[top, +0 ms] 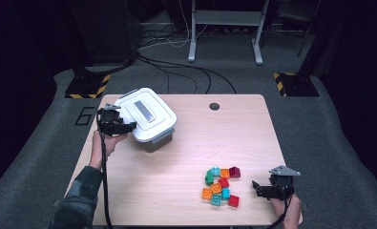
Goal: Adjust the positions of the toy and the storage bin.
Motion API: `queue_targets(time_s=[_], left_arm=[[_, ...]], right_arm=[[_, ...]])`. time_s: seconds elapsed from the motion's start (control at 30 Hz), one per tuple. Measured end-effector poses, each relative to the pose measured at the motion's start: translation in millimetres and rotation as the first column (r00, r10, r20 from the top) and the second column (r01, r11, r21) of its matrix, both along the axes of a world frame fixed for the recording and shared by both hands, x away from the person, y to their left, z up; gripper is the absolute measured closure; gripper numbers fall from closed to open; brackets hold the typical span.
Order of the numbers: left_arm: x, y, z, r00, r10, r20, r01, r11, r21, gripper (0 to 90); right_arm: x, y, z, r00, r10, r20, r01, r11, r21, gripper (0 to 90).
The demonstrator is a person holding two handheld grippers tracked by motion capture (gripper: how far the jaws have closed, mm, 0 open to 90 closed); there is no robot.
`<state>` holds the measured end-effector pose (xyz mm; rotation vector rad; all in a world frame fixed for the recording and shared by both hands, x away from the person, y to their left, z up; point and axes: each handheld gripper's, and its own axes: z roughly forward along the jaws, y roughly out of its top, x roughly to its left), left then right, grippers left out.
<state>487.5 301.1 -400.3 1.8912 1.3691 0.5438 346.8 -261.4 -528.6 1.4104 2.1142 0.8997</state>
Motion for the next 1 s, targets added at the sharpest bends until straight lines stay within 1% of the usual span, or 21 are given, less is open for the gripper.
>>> queue_targets(time_s=[0.1,0.17,0.33,0.53,0.57,0.6,0.67,0.7,0.77,0.83,0.87,0.9,1.0], left_arm=[[0.2,-0.4,-0.3,1.0,-0.004,0.004,0.004,1.0,-0.003,38.4],[0.5,-0.7,-0.8,1.0,-0.003,0.007,0.004,0.9999,-0.013,40.8],[1.9,-0.2,-1.3,0.9997,-0.026,0.004,0.026,0.9993,-0.027,43.9],[2.3,-0.4,-0.6,0.9991,-0.041,-0.005,0.041,0.9988,-0.026,46.8],[2.2,-0.5,-0.3,0.9987,-0.051,-0.006,0.051,0.9985,-0.02,47.3],[2.1,-2.1,-0.4,0.9988,-0.049,-0.003,0.049,0.9984,-0.029,47.9],[2.0,-2.6,0.0,0.9983,-0.059,-0.004,0.058,0.998,-0.023,49.0],[2.0,-4.6,-0.3,0.9984,-0.056,0.006,0.056,0.9981,-0.023,49.0],[2.4,-7.0,0.8,0.9976,-0.068,0.007,0.068,0.9976,-0.008,51.4],[2.5,-8.0,1.0,0.9972,-0.074,0.009,0.074,0.9972,-0.009,52.1],[2.8,-8.7,1.5,0.9966,-0.082,0.009,0.082,0.9966,0.005,52.6],[2.9,-9.6,1.3,0.9969,-0.078,0.013,0.078,0.997,-0.001,52.9],[3.2,-9.7,1.5,0.9969,-0.078,0.011,0.078,0.9969,0.0,52.9]], right_arm=[[0.0,0.0,0.0,1.0,0.001,0.0,-0.001,1.0,0.0,2.8],[-0.1,0.0,0.0,1.0,0.001,0.001,-0.001,1.0,0.001,3.0],[-0.1,0.0,0.0,1.0,0.001,0.0,-0.001,1.0,0.0,3.0],[0.0,0.0,0.0,1.0,0.002,0.001,-0.002,1.0,0.001,3.2],[-0.1,0.0,0.0,1.0,0.002,0.002,-0.002,1.0,0.001,3.4],[-0.1,0.1,0.0,1.0,0.003,0.002,-0.003,1.0,0.001,3.4],[-0.1,0.1,0.1,1.0,0.003,0.002,-0.003,1.0,0.002,3.5],[-0.1,0.1,0.1,1.0,0.003,0.002,-0.003,1.0,0.002,3.5],[-0.1,0.1,0.0,1.0,0.003,0.003,-0.003,1.0,0.002,3.6],[0.0,0.2,0.0,1.0,0.004,0.003,-0.004,1.0,0.002,3.6],[0.0,0.1,0.0,1.0,0.004,0.003,-0.004,1.0,0.002,3.7],[0.0,0.1,0.0,1.0,0.004,0.003,-0.004,1.0,0.002,3.7],[0.1,0.2,0.0,1.0,0.004,0.004,-0.004,1.0,0.003,3.8]])
